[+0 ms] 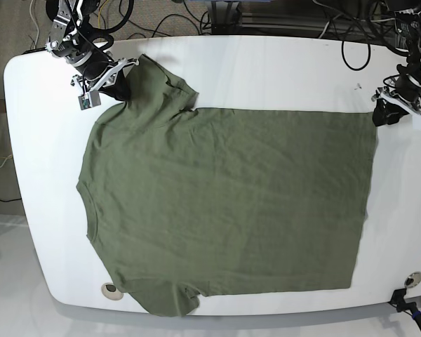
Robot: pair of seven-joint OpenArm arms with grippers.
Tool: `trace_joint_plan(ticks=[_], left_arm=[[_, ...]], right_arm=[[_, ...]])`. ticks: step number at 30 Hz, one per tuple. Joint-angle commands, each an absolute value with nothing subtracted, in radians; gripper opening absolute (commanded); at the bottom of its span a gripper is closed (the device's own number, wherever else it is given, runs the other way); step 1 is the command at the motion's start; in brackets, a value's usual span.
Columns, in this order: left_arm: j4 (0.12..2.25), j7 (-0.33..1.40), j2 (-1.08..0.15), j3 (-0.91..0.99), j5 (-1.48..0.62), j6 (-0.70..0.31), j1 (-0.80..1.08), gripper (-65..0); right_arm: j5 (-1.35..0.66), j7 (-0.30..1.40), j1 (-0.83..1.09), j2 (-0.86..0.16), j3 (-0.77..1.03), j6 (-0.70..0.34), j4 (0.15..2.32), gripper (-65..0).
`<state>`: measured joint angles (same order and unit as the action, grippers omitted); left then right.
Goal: Fold the T-shirt properly
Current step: 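Lower the left gripper and grasp the shirt's hem corner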
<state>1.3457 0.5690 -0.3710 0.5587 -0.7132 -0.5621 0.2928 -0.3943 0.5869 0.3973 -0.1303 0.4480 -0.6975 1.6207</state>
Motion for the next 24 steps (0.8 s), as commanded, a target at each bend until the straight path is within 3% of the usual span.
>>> trace_joint_plan(ticks=[1,12,24], left_arm=[[1.36,0.578,-0.38,0.579,-0.759,-0.569,0.272,-41.1],[1.428,0.699,-0.277,0.575,-0.726,-0.556,0.283,-41.7],[1.375,0.693,-0.264,0.63,-0.719,-0.552,0.227,-40.3]], right_arm=[[-0.376,0.61,0.404,-0.14,0.451,-0.696,1.63,-65.0],[-0.379,0.617,0.406,-0.138,0.451,-0.697,1.632,-65.0],[-0.387,0.607,0.401,-0.139,0.456,-0.698,1.63,-65.0]])
